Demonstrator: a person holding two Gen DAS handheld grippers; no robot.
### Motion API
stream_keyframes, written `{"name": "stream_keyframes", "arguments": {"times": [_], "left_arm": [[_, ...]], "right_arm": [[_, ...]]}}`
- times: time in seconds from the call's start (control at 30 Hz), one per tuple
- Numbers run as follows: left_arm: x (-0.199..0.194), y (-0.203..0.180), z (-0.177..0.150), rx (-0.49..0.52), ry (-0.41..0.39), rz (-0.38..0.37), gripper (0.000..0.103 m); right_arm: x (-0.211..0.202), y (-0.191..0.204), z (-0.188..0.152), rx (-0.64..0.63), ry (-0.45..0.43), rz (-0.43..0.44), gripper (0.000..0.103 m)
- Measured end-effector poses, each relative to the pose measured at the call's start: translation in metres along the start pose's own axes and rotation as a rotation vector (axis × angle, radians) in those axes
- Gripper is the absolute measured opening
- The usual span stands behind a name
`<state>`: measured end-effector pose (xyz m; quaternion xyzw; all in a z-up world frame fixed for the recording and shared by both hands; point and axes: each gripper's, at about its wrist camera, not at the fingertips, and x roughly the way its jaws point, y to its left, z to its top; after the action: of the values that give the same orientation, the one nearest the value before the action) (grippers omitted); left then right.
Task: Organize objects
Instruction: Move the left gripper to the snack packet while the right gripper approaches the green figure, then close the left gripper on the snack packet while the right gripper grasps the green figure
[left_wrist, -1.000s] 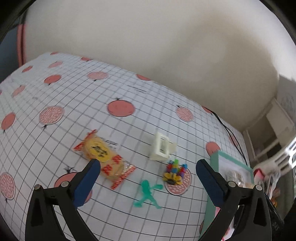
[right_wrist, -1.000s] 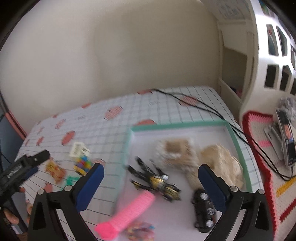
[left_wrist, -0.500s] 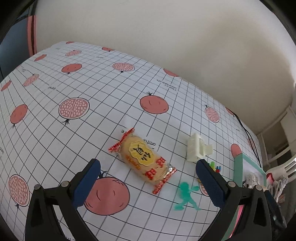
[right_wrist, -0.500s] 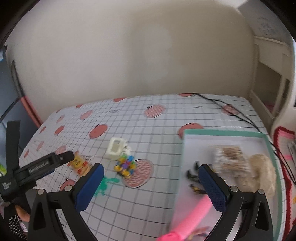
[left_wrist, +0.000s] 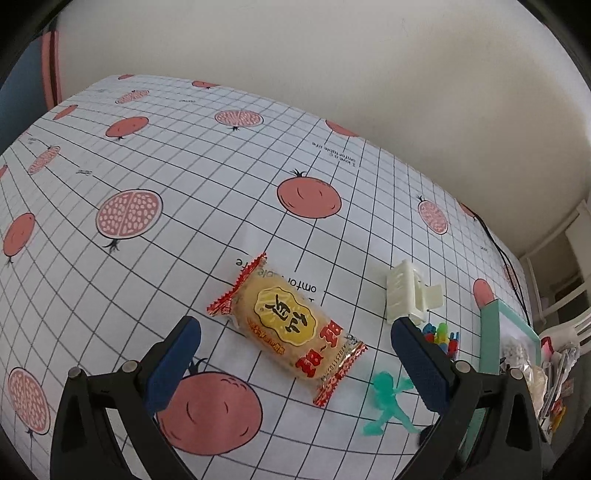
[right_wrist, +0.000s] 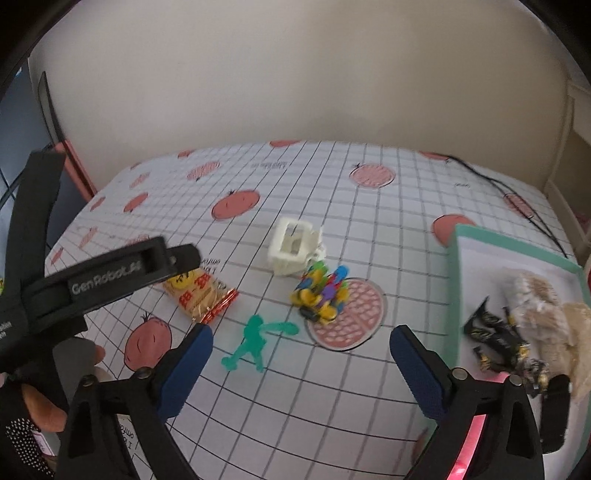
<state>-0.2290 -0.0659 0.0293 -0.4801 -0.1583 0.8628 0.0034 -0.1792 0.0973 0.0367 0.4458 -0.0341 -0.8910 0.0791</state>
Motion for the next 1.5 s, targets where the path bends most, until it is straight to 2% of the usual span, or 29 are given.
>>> {"name": "stream_keyframes", "arguments": {"times": [0.4, 0.67, 0.83, 1.07, 1.17, 1.23, 1.27, 1.37, 1.5], "left_arm": [[0.024, 0.003, 0.002, -0.015, 0.032, 0.007, 0.103], [0.029, 0.001, 0.002, -0.009, 0.023, 0.034, 0.102], [0.032, 0.0, 0.002, 0.002, 0.027, 0.045, 0.095], [0.032, -0.004, 0.001, 0.044, 0.018, 0.091, 0.085], [0.031, -0.002, 0.001, 0.048, 0.017, 0.089, 0.081], [0.03, -0.002, 0.001, 0.055, 0.016, 0.103, 0.07], [0.03, -0.002, 0.001, 0.064, 0.016, 0.115, 0.068], [0.03, -0.004, 0.0, 0.081, 0.019, 0.123, 0.066], [0.029, -0.005, -0.003, 0.102, 0.025, 0.132, 0.062]], "right_arm": [[0.035, 0.017, -0.011, -0.057, 0.086, -0.016, 0.093], [0.044, 0.017, -0.013, -0.058, 0.098, -0.033, 0.089], [0.049, 0.021, -0.014, -0.064, 0.103, -0.03, 0.085], [0.05, 0.025, -0.013, -0.085, 0.099, -0.043, 0.072], [0.05, 0.026, -0.013, -0.096, 0.1, -0.06, 0.059], [0.049, 0.025, -0.013, -0.098, 0.101, -0.066, 0.055], [0.049, 0.025, -0.014, -0.1, 0.102, -0.068, 0.053], [0.047, 0.023, -0.014, -0.105, 0.103, -0.084, 0.043], [0.046, 0.021, -0.013, -0.102, 0.109, -0.08, 0.039]]}}
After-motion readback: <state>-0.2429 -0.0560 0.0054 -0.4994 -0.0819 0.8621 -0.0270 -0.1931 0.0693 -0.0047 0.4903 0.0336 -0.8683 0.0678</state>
